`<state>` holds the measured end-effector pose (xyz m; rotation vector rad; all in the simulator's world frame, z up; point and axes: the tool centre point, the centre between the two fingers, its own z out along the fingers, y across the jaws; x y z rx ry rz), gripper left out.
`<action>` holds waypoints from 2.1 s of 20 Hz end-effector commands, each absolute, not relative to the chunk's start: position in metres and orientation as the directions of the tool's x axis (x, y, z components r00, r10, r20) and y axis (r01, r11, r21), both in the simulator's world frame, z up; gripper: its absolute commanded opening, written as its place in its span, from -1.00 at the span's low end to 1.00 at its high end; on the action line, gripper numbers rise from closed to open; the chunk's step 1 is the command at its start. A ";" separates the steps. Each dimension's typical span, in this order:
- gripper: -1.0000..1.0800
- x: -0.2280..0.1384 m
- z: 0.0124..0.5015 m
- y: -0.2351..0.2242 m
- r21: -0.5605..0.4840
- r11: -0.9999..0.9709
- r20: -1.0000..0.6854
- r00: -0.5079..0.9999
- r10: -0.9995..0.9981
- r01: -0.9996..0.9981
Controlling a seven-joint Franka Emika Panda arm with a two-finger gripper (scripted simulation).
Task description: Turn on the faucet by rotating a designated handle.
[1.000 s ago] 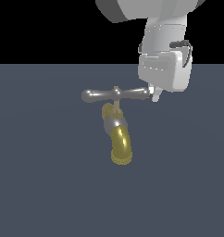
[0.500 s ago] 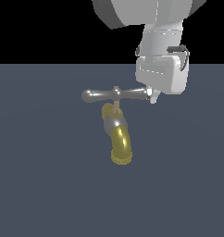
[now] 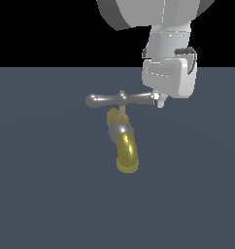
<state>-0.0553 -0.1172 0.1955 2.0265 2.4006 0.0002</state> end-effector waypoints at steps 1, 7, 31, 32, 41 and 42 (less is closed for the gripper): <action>-1.00 -0.049 0.195 -0.117 0.000 0.168 0.000 -0.168 0.986 0.986; -1.00 -0.033 0.195 -0.116 0.000 0.168 0.000 -0.168 0.986 0.986; -1.00 0.024 0.194 -0.115 -0.007 0.152 -0.001 -0.152 0.988 0.988; -1.00 0.027 0.194 -0.111 -0.007 0.153 -0.001 -0.153 0.988 0.988; -1.00 0.057 0.195 -0.080 -0.003 0.161 0.000 -0.161 0.987 0.987; -1.00 0.060 0.195 -0.076 -0.003 0.162 0.000 -0.162 0.987 0.987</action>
